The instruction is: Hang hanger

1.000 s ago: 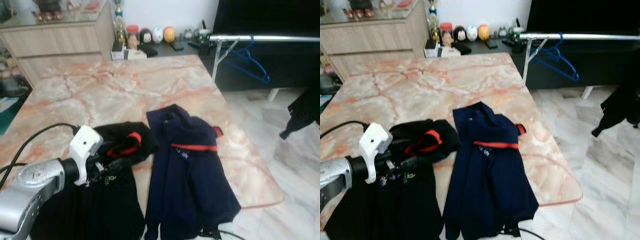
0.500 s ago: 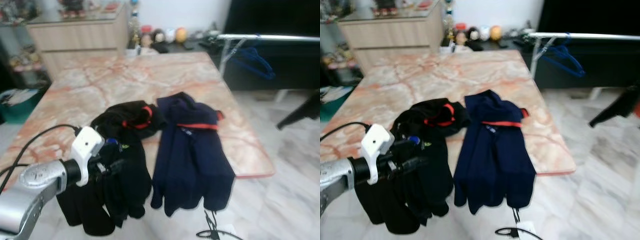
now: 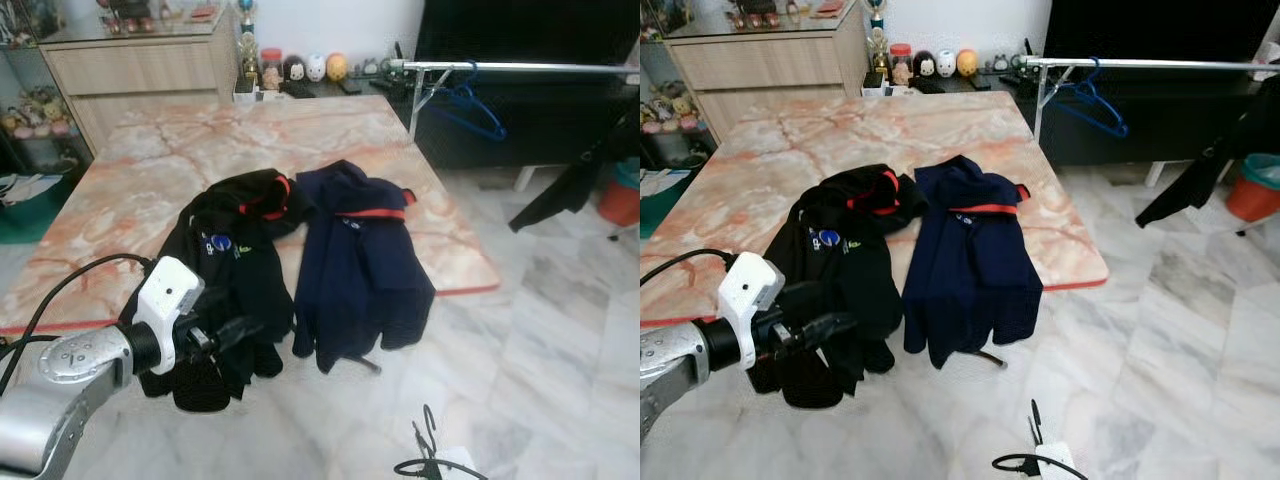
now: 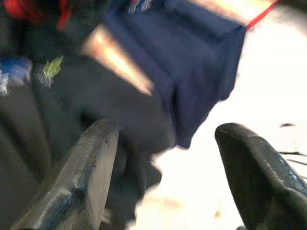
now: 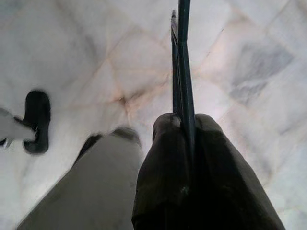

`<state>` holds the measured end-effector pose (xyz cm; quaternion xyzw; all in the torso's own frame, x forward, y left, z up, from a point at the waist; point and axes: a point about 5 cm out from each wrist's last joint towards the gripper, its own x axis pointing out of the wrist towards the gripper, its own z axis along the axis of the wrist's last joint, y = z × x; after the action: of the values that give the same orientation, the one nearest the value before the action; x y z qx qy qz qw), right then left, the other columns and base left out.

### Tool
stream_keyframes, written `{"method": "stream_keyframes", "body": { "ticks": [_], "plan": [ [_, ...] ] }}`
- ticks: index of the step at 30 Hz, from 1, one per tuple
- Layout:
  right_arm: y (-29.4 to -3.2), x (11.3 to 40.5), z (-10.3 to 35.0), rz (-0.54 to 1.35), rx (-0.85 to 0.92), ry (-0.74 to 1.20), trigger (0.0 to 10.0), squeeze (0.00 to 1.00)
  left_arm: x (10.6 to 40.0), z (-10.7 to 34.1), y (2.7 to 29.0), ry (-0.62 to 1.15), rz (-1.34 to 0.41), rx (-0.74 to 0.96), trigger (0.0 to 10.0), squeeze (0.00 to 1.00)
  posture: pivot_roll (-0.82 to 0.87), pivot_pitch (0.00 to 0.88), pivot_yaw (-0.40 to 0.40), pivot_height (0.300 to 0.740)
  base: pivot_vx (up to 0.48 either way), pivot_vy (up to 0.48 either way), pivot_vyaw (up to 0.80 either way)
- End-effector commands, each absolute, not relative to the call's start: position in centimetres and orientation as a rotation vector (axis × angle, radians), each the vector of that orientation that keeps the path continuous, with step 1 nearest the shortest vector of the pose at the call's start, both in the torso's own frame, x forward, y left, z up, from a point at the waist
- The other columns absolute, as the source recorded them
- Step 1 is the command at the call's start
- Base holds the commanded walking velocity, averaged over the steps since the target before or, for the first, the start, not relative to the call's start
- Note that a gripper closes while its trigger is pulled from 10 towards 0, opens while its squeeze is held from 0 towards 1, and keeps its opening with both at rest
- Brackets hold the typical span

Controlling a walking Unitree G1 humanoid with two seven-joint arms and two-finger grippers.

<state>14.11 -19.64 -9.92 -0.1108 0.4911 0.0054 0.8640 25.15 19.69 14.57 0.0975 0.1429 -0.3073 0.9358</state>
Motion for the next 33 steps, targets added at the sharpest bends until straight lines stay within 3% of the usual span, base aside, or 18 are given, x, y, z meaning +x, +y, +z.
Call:
{"method": "stream_keyframes", "body": {
  "ticks": [1,3,11,22,33],
  "plan": [
    [-19.6,14.1,-9.9,0.014,-0.231,1.031,10.0,0.00,25.6,14.1,20.6,0.291,-0.548,0.246,10.0,0.00,0.11,0.000,0.016,0.740,0.000,0.000,0.00],
    [-19.5,14.1,-9.9,0.014,-0.234,1.031,10.0,0.00,25.8,10.9,21.8,0.370,-0.405,0.213,10.0,0.00,0.10,0.000,0.019,0.740,0.000,0.000,0.00],
    [-19.6,14.5,-9.8,0.051,-0.319,1.015,10.0,0.00,25.0,4.4,23.1,0.570,-0.184,0.157,10.0,0.00,0.09,0.000,0.017,0.740,0.000,0.000,0.00],
    [-19.5,15.0,-9.5,0.108,-0.401,0.962,10.0,0.00,24.1,0.3,22.7,0.652,-0.142,0.197,10.0,0.00,0.09,0.000,0.009,0.740,0.000,0.000,0.00],
    [-17.5,15.6,-9.3,0.604,-0.614,0.953,10.0,0.00,26.2,1.6,21.8,0.541,-0.197,0.212,10.0,0.00,0.05,0.000,0.015,0.740,0.000,0.000,0.00]
  ]
}}
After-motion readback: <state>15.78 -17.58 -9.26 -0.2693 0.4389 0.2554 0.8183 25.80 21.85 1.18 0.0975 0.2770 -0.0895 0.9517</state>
